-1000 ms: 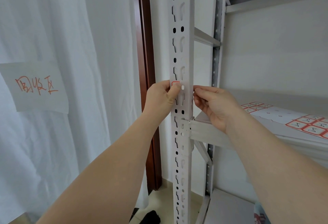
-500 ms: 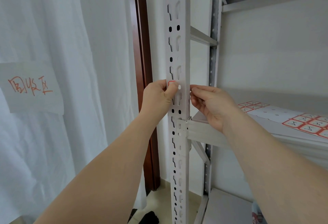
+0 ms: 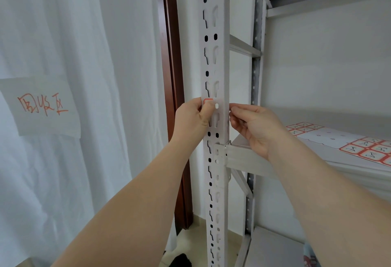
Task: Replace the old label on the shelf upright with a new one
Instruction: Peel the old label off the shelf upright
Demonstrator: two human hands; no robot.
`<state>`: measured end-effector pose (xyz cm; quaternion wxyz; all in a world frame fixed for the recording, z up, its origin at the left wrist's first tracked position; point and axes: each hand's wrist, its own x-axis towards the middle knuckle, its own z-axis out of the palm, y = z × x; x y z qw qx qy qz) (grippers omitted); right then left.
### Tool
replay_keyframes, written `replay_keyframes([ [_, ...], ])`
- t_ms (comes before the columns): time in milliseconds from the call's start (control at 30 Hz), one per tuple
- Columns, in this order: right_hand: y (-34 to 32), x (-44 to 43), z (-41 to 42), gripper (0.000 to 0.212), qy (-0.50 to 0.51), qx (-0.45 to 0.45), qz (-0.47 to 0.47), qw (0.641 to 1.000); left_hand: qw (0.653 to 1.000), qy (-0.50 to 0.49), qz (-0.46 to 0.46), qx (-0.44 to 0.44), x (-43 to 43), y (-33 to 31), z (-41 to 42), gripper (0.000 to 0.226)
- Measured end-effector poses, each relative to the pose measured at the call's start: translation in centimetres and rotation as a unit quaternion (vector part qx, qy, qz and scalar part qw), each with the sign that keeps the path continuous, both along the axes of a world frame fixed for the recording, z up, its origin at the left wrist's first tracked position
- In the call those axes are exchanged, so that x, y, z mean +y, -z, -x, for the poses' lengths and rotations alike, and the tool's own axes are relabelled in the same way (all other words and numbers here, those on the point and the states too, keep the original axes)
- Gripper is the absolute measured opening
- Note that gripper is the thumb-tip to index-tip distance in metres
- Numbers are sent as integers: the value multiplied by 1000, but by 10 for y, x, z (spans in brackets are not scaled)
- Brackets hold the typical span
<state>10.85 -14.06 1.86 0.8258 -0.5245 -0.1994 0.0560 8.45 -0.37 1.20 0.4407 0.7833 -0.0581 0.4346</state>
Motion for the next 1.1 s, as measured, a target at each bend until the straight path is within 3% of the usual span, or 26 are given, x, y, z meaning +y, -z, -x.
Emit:
replay_keyframes([
  [1100,0,0,1,21,-2,2,-2,1000,1000,-11,21,-7,-4,0,-1,47],
])
